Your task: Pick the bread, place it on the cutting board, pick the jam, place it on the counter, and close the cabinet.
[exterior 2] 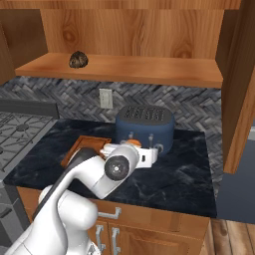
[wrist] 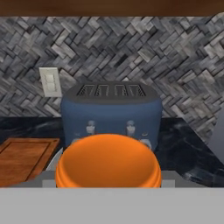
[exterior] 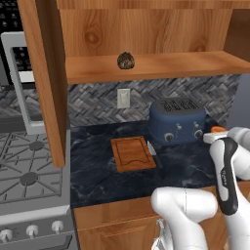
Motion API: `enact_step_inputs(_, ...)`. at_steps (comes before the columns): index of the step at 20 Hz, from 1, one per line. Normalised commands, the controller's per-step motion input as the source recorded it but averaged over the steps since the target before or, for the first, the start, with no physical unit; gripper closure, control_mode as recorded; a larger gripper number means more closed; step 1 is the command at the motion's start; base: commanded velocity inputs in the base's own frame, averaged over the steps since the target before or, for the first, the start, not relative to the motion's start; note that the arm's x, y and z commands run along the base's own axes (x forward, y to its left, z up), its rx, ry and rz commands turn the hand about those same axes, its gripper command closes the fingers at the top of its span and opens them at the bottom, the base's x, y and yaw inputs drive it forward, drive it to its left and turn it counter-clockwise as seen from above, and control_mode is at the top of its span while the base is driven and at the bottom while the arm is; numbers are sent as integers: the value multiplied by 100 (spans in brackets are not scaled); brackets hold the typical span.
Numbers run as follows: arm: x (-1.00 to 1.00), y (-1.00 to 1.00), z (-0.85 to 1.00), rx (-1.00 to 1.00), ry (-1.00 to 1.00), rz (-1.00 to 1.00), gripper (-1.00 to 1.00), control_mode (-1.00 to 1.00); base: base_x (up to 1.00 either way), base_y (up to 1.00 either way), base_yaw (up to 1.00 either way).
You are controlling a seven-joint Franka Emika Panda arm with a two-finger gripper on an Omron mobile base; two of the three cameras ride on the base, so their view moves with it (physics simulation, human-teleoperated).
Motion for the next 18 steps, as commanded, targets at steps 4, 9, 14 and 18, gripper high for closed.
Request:
enact_step_inputs(4, 0, -5, -28, 0, 0, 0, 100, -100, 0, 0, 0)
enact_step_inputs(9, 0, -1, -30, 0, 0, 0, 100, -100, 0, 0, 0)
enact_step_inputs(14, 0, -2, -30, 0, 0, 0, 100, -100, 0, 0, 0)
enact_step_inputs(18, 0, -3, -28, 0, 0, 0, 100, -100, 0, 0, 0)
